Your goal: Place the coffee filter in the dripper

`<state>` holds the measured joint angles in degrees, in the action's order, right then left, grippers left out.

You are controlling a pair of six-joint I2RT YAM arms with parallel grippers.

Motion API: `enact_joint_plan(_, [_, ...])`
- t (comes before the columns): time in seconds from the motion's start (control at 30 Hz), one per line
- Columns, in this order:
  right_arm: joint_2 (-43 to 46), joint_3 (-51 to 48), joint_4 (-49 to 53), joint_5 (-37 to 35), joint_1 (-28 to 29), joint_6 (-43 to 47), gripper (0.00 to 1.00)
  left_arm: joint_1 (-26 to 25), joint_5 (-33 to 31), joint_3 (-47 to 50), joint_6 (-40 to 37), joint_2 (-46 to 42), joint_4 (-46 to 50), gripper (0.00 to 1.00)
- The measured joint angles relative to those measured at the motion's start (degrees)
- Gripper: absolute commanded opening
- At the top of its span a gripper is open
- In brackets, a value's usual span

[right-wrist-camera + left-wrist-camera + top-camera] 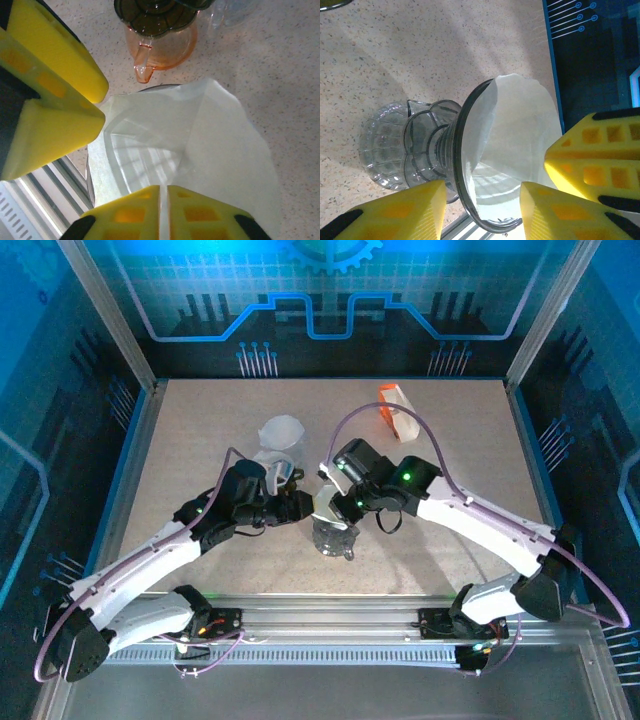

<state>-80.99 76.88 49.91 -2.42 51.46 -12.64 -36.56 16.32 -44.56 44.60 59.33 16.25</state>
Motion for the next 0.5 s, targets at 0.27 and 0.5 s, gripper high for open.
enact_joint_plan(0.27, [-0.26,0.0,0.0,5.97,0.76,0.94,0.03,-0.5,0.04,-0.22,-0.24,0.98,0.94,0.42])
enact_joint_plan(0.5, [-1.01,0.0,0.0,10.43,0.76,1.16,0.02,-0.7,0.07,-0.42,-1.27,1.75,2.29,0.4])
